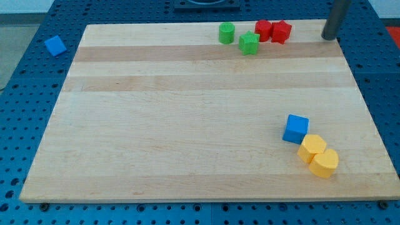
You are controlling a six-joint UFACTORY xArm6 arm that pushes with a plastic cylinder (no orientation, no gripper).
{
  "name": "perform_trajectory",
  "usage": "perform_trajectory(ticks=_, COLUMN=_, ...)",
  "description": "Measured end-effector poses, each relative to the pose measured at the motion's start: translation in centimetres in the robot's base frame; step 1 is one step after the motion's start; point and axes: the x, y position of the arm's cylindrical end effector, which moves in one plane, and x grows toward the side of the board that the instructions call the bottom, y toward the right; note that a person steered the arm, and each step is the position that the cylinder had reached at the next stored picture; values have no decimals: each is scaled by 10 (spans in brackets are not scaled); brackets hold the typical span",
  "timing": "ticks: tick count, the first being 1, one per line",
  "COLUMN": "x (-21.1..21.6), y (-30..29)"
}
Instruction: Move the green circle towards the top left
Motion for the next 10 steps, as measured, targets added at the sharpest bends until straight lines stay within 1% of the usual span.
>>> perform_trajectory(ticks=1, x=-17, y=-36)
perform_trajectory(ticks=2, x=-4, y=-101)
perform_trajectory(ticks=3, x=-25, y=-134)
perform_trajectory(ticks=4, x=-35, y=-161)
perform_trajectory(ticks=5, x=-3, y=-212)
perform_trajectory(ticks=6, x=27, y=-241)
perform_trajectory(ticks=7, x=27, y=-248)
perform_trajectory(ticks=8, x=23, y=-324)
perform_trajectory(ticks=9, x=3, y=-366)
perform_trajectory(ticks=10, x=-1, y=-376)
